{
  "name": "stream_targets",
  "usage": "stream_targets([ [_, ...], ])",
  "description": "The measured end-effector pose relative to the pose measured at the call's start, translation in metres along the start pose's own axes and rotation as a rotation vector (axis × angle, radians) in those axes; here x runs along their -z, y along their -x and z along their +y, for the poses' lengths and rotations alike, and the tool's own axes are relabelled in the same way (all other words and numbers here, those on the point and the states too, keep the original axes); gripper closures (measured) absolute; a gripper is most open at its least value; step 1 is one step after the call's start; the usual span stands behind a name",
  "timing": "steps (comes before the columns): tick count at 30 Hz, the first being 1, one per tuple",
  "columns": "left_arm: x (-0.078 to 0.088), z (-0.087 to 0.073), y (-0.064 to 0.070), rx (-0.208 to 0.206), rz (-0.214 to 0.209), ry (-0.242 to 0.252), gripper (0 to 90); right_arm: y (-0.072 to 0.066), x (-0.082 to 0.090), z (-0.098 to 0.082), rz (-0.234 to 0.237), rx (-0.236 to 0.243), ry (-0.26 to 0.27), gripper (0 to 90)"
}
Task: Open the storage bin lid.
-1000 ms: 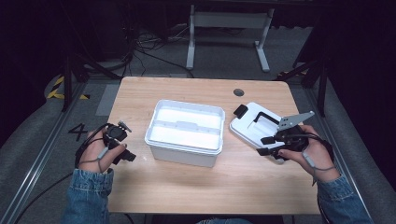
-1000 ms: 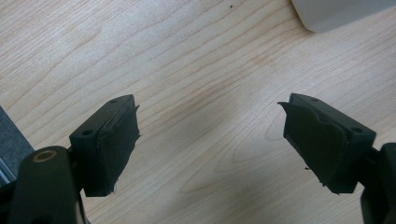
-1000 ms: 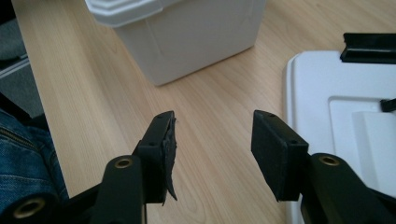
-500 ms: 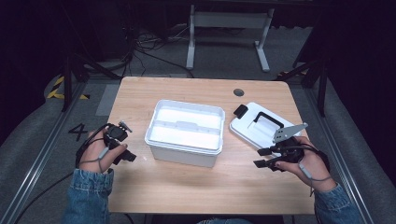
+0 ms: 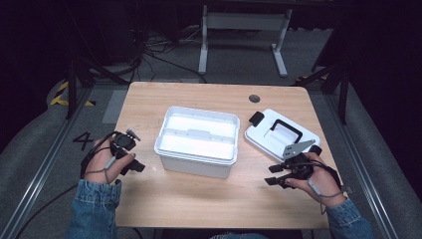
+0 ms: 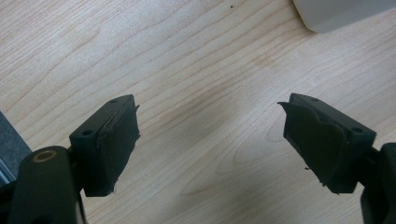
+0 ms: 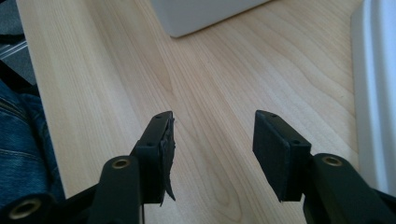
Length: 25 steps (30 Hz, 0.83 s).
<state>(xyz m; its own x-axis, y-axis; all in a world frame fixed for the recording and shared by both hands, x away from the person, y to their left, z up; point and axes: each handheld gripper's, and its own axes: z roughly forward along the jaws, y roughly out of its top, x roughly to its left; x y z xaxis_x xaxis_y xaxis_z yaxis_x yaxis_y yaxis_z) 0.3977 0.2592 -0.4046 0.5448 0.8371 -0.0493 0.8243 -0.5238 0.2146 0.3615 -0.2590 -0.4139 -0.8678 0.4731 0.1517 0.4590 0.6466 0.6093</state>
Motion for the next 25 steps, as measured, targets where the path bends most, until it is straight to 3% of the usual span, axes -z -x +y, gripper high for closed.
stream_targets([
  [10,-0.001,0.001,0.0,0.0,-0.002,-0.006,18.8,0.002,-0.022,-0.011,-0.002,0.025,-0.024,47.5],
  [17,-0.001,0.001,0.001,-0.002,-0.001,-0.008,18.8,0.0,-0.03,-0.014,-0.001,0.035,-0.053,46.7],
  [25,-0.001,0.002,0.0,-0.007,-0.002,-0.006,18.8,-0.001,-0.032,-0.013,-0.008,0.047,-0.048,45.5],
])
